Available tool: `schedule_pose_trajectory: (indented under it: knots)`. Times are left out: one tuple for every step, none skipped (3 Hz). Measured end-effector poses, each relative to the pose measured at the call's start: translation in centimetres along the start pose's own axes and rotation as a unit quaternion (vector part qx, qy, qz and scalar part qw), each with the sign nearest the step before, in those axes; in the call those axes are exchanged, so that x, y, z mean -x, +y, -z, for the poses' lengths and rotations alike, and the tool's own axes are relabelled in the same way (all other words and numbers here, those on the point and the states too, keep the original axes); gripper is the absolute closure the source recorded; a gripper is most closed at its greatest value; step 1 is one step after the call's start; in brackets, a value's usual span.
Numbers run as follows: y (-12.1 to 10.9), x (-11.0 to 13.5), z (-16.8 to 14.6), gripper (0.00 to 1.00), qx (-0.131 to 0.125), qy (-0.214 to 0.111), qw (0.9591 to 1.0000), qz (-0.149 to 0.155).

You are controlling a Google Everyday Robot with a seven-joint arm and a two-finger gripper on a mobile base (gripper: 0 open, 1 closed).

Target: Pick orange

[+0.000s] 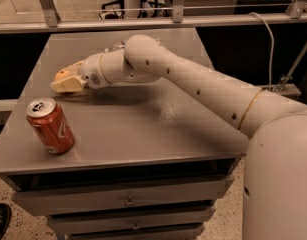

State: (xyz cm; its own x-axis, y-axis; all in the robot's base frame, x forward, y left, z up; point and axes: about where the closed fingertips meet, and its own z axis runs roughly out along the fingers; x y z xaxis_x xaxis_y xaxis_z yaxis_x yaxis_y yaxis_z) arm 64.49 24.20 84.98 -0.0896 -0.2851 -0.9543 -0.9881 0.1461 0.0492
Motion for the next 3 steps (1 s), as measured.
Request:
schedule_pose_trajectory:
  knots:
    - [-0.4, 0.5, 1.1, 0.83, -0.011, -0.016, 0.9998, 0.002]
    - [-1.2, 1.7, 3.8, 1.0, -0.019, -0.044, 0.9988, 0.007]
    - [-2.5, 3.4, 7.5, 1.0, -0.009, -0.069, 0.9973, 0.025]
